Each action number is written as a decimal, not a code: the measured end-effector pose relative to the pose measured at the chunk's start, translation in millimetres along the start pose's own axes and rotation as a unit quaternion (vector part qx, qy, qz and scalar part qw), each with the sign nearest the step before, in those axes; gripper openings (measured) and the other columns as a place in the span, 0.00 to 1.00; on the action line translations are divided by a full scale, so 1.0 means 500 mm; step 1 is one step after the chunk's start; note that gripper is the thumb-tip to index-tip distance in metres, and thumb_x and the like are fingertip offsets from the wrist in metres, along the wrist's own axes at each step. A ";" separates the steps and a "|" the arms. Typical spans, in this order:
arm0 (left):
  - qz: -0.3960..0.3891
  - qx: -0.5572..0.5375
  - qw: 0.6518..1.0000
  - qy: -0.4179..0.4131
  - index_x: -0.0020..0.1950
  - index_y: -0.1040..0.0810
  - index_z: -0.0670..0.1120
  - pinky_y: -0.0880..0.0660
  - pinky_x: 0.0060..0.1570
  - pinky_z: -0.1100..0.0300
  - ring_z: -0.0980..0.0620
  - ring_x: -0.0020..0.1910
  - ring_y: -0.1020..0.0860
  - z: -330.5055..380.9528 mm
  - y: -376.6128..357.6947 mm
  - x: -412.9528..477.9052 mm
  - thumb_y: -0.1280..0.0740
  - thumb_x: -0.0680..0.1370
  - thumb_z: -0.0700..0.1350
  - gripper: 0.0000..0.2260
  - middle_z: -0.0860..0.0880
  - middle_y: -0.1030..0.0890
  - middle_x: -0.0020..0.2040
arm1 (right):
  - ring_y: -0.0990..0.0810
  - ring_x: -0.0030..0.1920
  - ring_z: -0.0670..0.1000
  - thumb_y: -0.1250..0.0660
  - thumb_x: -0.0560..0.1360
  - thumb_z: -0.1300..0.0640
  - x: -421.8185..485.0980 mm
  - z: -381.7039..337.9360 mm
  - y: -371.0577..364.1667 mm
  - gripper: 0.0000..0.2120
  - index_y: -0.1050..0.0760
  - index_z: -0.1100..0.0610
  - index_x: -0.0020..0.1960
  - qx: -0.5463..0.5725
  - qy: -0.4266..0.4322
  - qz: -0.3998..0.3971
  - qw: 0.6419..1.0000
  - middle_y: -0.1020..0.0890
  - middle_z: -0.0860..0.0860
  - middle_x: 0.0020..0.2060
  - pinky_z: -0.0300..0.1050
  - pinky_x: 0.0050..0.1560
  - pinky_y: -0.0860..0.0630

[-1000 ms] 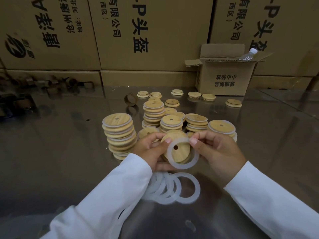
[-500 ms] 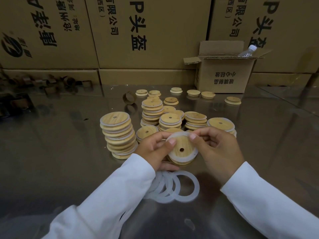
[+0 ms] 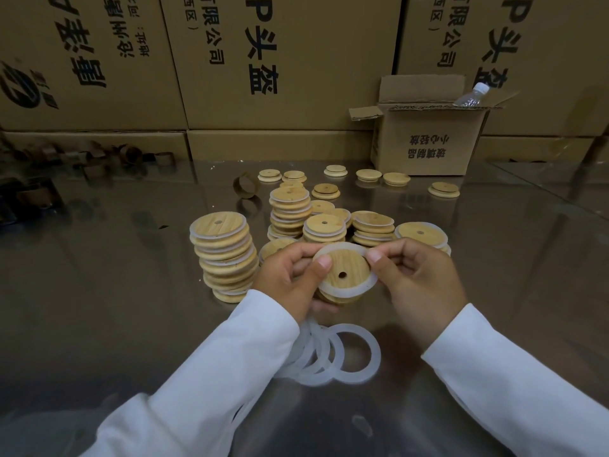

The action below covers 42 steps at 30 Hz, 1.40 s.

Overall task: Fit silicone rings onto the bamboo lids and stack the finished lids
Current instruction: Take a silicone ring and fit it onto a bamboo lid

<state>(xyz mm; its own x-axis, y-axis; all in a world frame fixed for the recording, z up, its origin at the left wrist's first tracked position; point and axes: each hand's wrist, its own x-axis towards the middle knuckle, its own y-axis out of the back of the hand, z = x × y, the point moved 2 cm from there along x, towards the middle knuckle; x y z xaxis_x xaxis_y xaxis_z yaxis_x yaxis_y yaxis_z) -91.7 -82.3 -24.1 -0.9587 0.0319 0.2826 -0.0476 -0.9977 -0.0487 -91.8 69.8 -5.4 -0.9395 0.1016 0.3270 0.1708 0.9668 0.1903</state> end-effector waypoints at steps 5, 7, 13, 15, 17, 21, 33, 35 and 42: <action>0.011 -0.036 0.999 0.019 0.49 0.22 0.46 0.21 0.29 0.59 0.50 0.38 0.17 0.003 -0.002 -0.002 0.38 0.77 0.39 0.06 0.51 0.16 0.36 | 0.20 0.41 0.48 0.32 0.73 0.60 -0.002 -0.003 -0.001 0.05 0.22 0.52 0.39 0.011 0.005 -0.009 1.000 0.17 0.48 0.37 0.36 0.43 0.23; 0.012 -0.041 0.999 0.022 0.50 0.22 0.46 0.21 0.30 0.58 0.49 0.40 0.17 0.002 -0.002 -0.002 0.38 0.77 0.40 0.06 0.51 0.16 0.37 | 0.20 0.41 0.47 0.32 0.73 0.60 -0.003 -0.004 0.000 0.04 0.22 0.52 0.40 0.022 0.006 -0.011 1.000 0.17 0.49 0.37 0.36 0.43 0.23; 0.043 -0.100 0.993 0.039 0.49 0.23 0.47 0.21 0.33 0.58 0.47 0.44 0.17 -0.005 -0.001 0.003 0.37 0.76 0.41 0.04 0.49 0.16 0.42 | 0.22 0.39 0.44 0.30 0.71 0.57 -0.017 0.012 -0.014 0.06 0.27 0.50 0.43 0.005 -0.003 0.019 1.000 0.21 0.47 0.37 0.33 0.40 0.27; 0.037 -0.134 0.989 0.055 0.49 0.24 0.45 0.20 0.34 0.56 0.46 0.44 0.17 -0.005 -0.001 0.004 0.36 0.75 0.39 0.05 0.47 0.16 0.43 | 0.23 0.38 0.41 0.31 0.71 0.57 -0.017 0.014 -0.018 0.05 0.26 0.50 0.40 -0.009 0.004 0.026 1.000 0.21 0.45 0.36 0.29 0.37 0.28; 0.014 -0.161 0.984 0.075 0.49 0.24 0.44 0.20 0.34 0.56 0.47 0.43 0.17 -0.006 -0.002 0.003 0.35 0.74 0.35 0.07 0.47 0.16 0.42 | 0.22 0.37 0.41 0.31 0.72 0.58 -0.012 0.016 -0.014 0.06 0.25 0.50 0.38 -0.021 0.007 0.038 0.999 0.20 0.44 0.35 0.29 0.37 0.29; -0.029 -0.129 0.985 0.113 0.49 0.24 0.46 0.19 0.36 0.55 0.47 0.44 0.18 -0.010 -0.009 -0.001 0.35 0.72 0.29 0.13 0.45 0.19 0.47 | 0.21 0.40 0.44 0.31 0.72 0.58 -0.007 0.015 -0.006 0.06 0.24 0.50 0.37 -0.036 0.019 0.034 0.999 0.20 0.43 0.35 0.38 0.42 0.27; -0.003 0.003 1.000 -0.007 0.41 0.22 0.47 0.20 0.34 0.57 0.51 0.40 0.20 0.002 0.010 0.007 0.31 0.71 0.39 0.03 0.50 0.19 0.38 | 0.21 0.40 0.45 0.31 0.72 0.59 -0.006 0.003 -0.005 0.07 0.23 0.50 0.36 -0.041 0.032 -0.015 0.999 0.19 0.44 0.34 0.37 0.43 0.29; -0.001 -0.003 1.000 -0.010 0.41 0.22 0.48 0.20 0.38 0.53 0.49 0.43 0.21 0.002 0.013 0.010 0.31 0.70 0.41 0.03 0.49 0.19 0.40 | 0.21 0.39 0.45 0.31 0.72 0.59 -0.003 0.001 -0.005 0.07 0.23 0.50 0.36 -0.029 0.025 -0.022 0.999 0.19 0.44 0.33 0.39 0.42 0.28; 0.034 0.000 0.999 -0.010 0.40 0.21 0.47 0.23 0.39 0.59 0.53 0.39 0.20 -0.001 0.012 0.009 0.31 0.71 0.39 0.03 0.51 0.17 0.37 | 0.21 0.41 0.42 0.29 0.70 0.56 -0.017 0.001 -0.009 0.06 0.26 0.47 0.41 -0.043 0.057 -0.012 0.997 0.20 0.43 0.38 0.38 0.44 0.24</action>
<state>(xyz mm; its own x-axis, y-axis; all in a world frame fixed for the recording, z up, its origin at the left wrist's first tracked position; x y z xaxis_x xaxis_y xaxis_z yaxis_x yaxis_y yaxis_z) -96.3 -88.2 -23.8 -0.9538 -0.0362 0.2983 0.0166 -0.9975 -0.0681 -84.7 64.5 -9.6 -0.9044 0.0465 0.4242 0.1781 0.9445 0.2761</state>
